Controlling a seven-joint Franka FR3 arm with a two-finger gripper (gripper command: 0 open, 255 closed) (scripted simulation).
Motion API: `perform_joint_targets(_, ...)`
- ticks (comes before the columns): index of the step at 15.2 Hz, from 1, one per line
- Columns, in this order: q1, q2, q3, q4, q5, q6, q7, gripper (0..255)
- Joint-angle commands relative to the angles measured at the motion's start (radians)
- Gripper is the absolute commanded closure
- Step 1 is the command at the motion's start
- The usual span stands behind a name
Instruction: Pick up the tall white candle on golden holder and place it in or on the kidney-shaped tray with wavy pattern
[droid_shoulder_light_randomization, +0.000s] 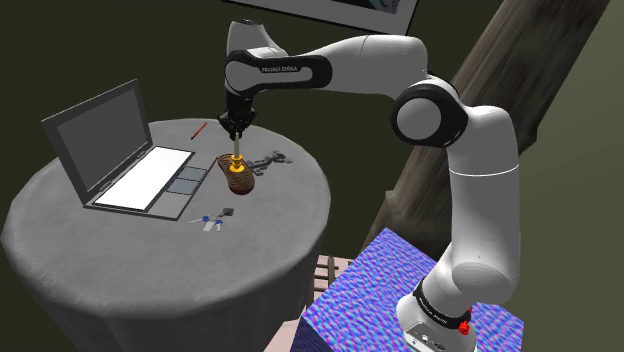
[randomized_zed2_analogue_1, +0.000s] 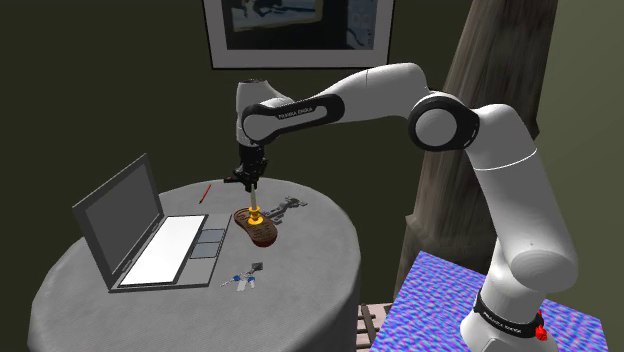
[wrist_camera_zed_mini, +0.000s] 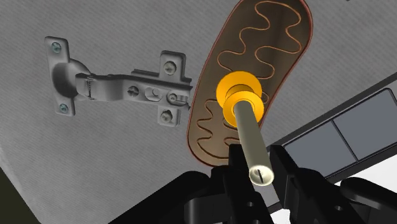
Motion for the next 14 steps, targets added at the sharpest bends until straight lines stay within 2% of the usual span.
perform_joint_targets(1,0.0,0.0,0.0,0.0,0.0,0.0,0.0,255)
perform_joint_targets(3,0.0,0.0,0.0,0.0,0.0,0.0,0.0,255)
perform_joint_targets(4,0.0,0.0,0.0,0.0,0.0,0.0,0.0,0)
perform_joint_targets(9,0.0,0.0,0.0,0.0,0.0,0.0,0.0,0)
perform_joint_targets(13,0.002,-0.037,0.003,0.067,0.006,-0.103,-0.004,0)
perform_joint_targets(14,0.002,-0.037,0.003,0.067,0.006,-0.103,-0.004,0)
